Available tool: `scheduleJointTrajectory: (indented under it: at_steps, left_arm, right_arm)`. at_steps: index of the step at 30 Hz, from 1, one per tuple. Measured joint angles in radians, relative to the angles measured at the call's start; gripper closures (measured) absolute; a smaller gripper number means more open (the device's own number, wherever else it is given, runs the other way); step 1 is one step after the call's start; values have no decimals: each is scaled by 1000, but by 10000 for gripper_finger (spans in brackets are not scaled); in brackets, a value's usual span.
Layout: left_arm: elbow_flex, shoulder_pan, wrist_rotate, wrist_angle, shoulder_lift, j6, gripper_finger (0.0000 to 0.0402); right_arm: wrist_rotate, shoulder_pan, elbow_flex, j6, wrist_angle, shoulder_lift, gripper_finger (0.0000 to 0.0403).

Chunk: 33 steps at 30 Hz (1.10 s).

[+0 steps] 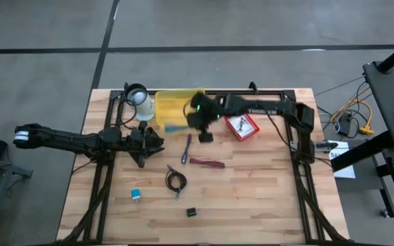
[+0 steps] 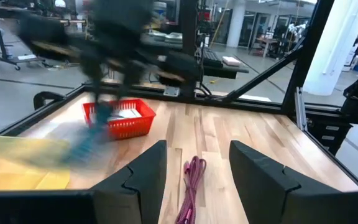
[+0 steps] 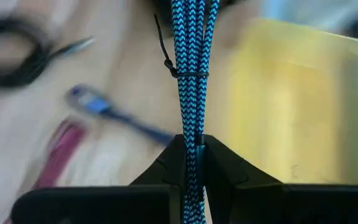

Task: Pick and place items into bin
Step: Put the blue charger cable into the yellow bin

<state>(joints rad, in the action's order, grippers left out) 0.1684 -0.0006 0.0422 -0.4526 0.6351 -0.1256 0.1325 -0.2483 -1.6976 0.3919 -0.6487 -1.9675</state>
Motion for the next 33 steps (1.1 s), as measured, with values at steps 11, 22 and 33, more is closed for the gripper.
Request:
scheduleJointTrajectory:
  at_steps: [11, 22, 33]
  left_arm:
    - [0, 0, -1, -1, -2, 1, 242]
    - [-5, 0, -1, 26, -1, 10, 242]
    - [-14, 0, -1, 22, -6, 10, 242]
  right_arm:
    - [101, -194, -42, -513, 79, 1, 381]
    - [32, -200, -26, -459, 127, -82, 381]
    - [18, -205, -212, -338, -64, -243, 375]
